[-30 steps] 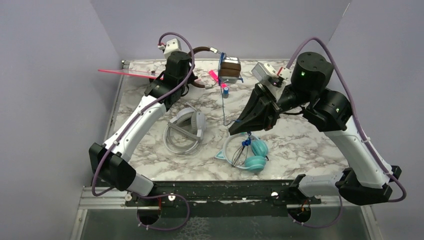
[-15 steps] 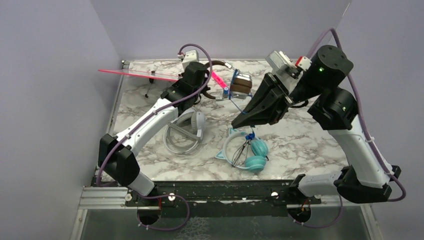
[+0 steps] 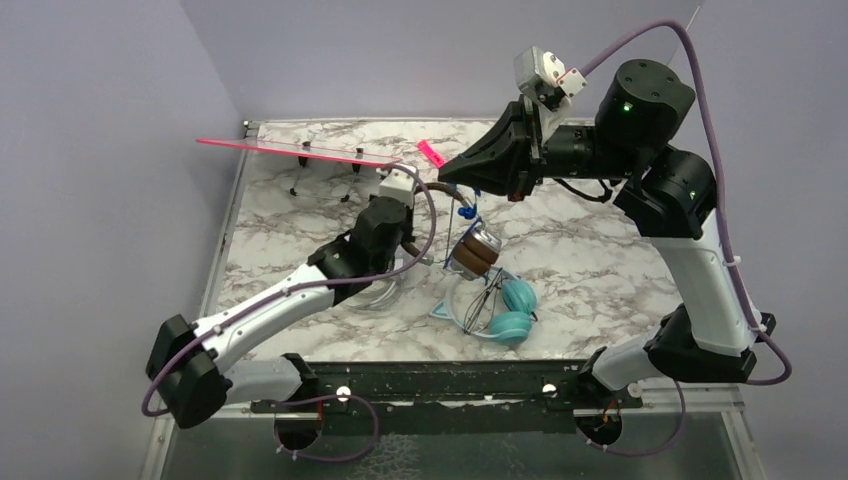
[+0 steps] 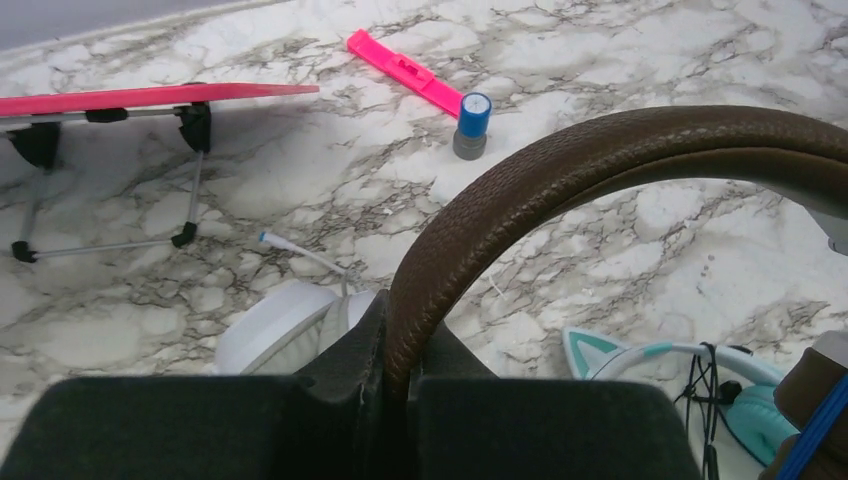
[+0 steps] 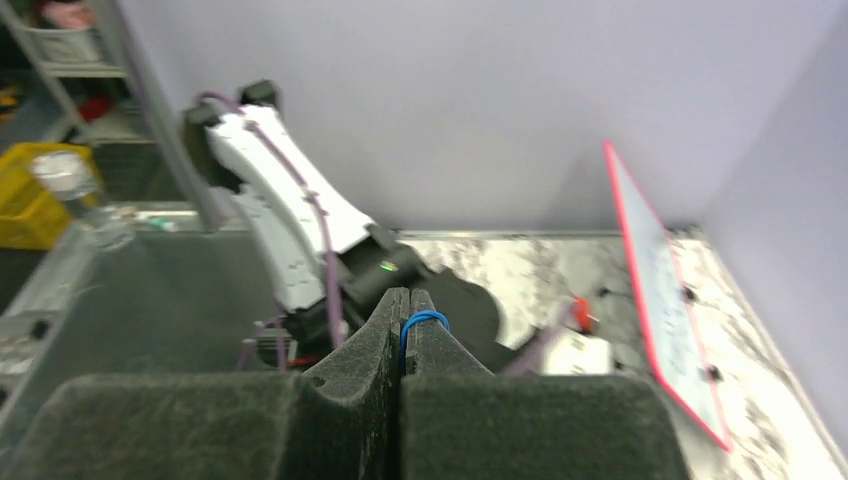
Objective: Wrap the headphones
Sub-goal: Wrap the headphones cable around the headphones.
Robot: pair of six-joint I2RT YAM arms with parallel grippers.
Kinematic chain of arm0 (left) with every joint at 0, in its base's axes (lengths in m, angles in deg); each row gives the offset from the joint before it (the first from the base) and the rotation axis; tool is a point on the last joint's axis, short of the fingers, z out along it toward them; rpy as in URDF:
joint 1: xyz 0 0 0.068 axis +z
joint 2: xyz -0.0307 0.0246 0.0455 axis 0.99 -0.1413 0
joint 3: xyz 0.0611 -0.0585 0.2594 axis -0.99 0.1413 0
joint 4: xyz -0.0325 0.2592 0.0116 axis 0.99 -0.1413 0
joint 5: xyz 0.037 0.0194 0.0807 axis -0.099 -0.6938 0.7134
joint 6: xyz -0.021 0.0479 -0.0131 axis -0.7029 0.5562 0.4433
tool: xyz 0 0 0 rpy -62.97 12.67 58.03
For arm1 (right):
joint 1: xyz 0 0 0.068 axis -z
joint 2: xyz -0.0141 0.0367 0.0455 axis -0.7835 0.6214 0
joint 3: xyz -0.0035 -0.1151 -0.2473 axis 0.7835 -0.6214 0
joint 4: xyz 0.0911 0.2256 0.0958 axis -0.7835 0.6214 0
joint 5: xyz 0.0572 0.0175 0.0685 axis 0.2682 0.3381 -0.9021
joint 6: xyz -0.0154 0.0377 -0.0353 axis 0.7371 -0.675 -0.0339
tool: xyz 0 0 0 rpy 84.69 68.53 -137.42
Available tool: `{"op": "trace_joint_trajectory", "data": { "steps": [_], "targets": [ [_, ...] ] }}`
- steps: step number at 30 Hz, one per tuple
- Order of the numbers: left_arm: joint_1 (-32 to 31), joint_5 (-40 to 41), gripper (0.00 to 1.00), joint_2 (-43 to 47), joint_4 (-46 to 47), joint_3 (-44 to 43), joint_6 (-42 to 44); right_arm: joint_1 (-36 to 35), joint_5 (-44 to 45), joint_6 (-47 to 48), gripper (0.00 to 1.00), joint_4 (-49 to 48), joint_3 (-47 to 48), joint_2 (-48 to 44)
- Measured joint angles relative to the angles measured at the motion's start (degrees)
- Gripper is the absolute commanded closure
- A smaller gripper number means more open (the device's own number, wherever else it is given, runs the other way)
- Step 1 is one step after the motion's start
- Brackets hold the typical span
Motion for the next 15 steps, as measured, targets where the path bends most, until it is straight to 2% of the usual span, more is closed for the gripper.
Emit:
{"op": "trace_joint_trajectory", "data": {
  "steps": [7, 11, 15],
  "targets": [
    [-0.2, -2.2, 1.00, 15.0, 1.2, 9.1, 6.9, 0.0, 10.9, 5.8, 0.99, 4.2, 4.4, 2.5],
    [-0.2, -3.1, 1.00, 20.2, -1.0, 9.6, 8.4, 1.5, 15.1, 7.9, 0.99, 4.9, 4.0, 2.5],
    [-0.2, -5.6, 1.00, 23.9, -2.9, 9.8, 8.9, 6.5, 15.9, 9.0, 0.99, 4.9, 1.8, 1.8]
  ]
}}
